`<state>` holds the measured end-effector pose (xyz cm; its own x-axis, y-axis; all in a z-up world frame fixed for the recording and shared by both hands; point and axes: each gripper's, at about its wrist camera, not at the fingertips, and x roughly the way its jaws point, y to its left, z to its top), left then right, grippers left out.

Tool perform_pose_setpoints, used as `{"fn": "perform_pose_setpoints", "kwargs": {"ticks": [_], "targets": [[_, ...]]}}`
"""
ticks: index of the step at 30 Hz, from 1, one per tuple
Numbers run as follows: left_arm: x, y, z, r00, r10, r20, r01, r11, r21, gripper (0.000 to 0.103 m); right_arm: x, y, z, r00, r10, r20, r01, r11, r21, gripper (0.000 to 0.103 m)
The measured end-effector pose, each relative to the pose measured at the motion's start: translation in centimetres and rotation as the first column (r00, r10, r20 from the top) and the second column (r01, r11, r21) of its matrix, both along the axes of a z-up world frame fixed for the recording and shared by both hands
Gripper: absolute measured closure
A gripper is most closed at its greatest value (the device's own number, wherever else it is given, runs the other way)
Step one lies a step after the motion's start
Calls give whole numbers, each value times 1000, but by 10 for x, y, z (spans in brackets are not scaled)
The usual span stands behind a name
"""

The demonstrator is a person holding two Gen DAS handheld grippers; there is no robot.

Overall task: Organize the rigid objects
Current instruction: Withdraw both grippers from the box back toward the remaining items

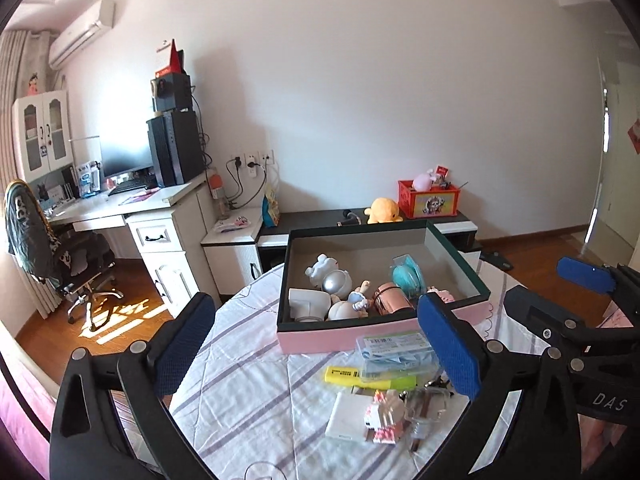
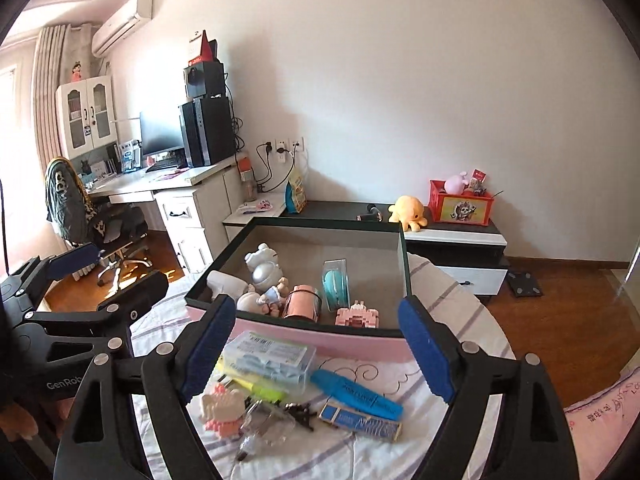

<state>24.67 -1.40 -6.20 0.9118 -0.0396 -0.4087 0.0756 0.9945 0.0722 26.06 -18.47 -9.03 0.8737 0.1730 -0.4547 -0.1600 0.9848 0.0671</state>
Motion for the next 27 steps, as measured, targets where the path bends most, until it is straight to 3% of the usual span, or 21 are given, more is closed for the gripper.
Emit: {"fn": "perform_pose_setpoints", "kwargs": {"ticks": [11,15,18,27], "targets": [[-125,3,22,986,40,160,-32,998,-53,1,-121,1,26,989,-59,138,59,998,3,15],[-146,6,30,982,47,184,-34,997,-76,1,-145,2,34,984,-66,168,66,998,9,11],[-160,10,35,979,44,201,-26,996,-88,0,-160,3,39,979,-76,190,76,997,4,0],[-177,12,40,974,49,220,-31,996,-87,0,-186,9,47,970,-67,233,71,997,-9,0]]}}
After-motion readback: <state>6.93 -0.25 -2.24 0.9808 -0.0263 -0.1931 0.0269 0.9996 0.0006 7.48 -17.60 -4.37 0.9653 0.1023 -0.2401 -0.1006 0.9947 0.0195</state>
